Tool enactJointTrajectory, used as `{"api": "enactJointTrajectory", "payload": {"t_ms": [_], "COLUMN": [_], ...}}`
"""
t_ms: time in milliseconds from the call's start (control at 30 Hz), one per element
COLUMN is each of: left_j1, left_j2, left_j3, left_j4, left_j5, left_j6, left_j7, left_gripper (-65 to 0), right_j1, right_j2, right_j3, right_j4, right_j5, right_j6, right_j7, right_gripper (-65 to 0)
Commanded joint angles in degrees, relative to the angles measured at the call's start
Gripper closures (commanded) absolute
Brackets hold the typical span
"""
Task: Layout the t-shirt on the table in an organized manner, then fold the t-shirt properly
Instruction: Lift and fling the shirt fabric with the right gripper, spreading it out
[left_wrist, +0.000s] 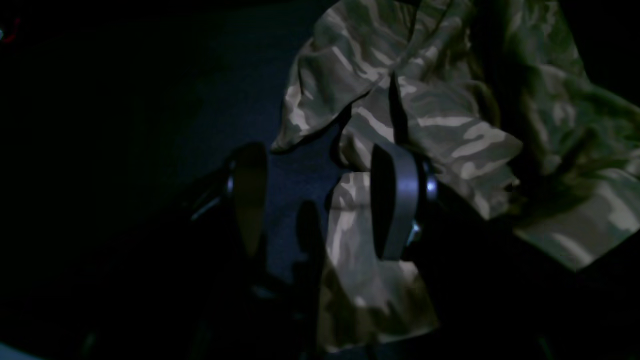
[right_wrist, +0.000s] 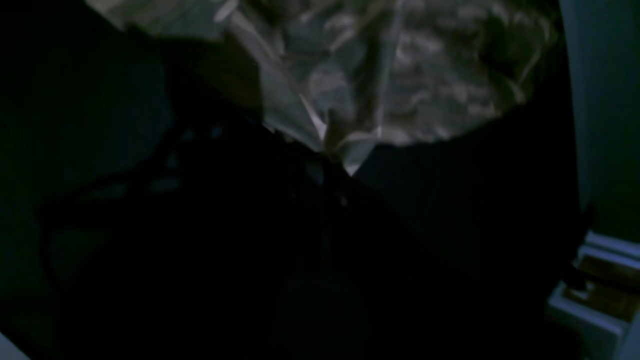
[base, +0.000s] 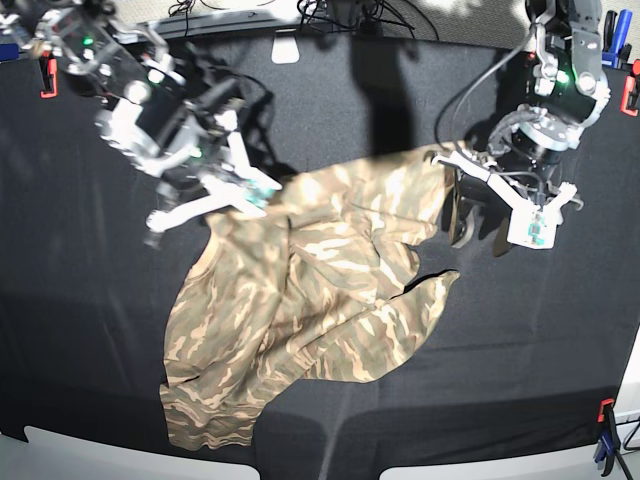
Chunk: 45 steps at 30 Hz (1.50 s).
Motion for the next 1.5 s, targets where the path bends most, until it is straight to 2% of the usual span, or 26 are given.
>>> {"api": "enactJointTrajectory", "payload": {"t_ms": [0,300,433,700,1000,1233,1333,1467], "left_j1": [-0.31,-0.31,-0.28,-0.31,-0.31,-0.31,-0.31,-0.33], "left_j2": [-0.22,-0.22,-0.22,-0.22,-0.22,-0.2,-0.2,-0.2], "left_j3": [-0.04,-0.04,-0.04,-0.04,-0.04,-0.04,-0.04,-0.04], "left_j4": [1.11,1.11,1.11,1.11,1.09,1.11,1.11,1.11], "left_j5": [-0.28,-0.28,-0.28,-0.26,-0.26,-0.26,-0.28,-0.28], "left_j6": [0.09,0.09,0.09,0.09,0.09,0.09,0.09,0.09], "left_j7": [-1.4,-1.4,-1.38,-1.38,-1.4,-1.4,-1.42,-1.44], "left_gripper": [-31.2,-31.2,-31.1,-31.2,-31.1,-31.1,-31.1,-31.2], "right_j1": [0.7,-0.61,-1.44,-3.19,-3.17,-2.99,-2.97,-2.84], "right_j2": [1.31,7.13,10.69,19.91,31.21,40.02,41.77,42.25], "right_j3": [0.33,0.33,0.37,0.37,0.37,0.37,0.37,0.37], "right_j4": [1.09,1.09,1.09,1.07,0.7,-6.32,-11.21,-16.96], "right_j5": [-0.96,-1.18,-1.44,-3.91,-3.96,-4.13,-5.79,-6.05], "right_j6": [-0.48,-1.44,-1.44,-1.46,-1.51,-1.46,-1.51,-1.9], "right_j7": [-0.98,-1.22,-1.25,-1.25,-1.27,-1.31,-1.62,-2.01], "right_gripper": [0.0,0.0,0.0,0.0,0.0,0.0,0.0,0.0]}}
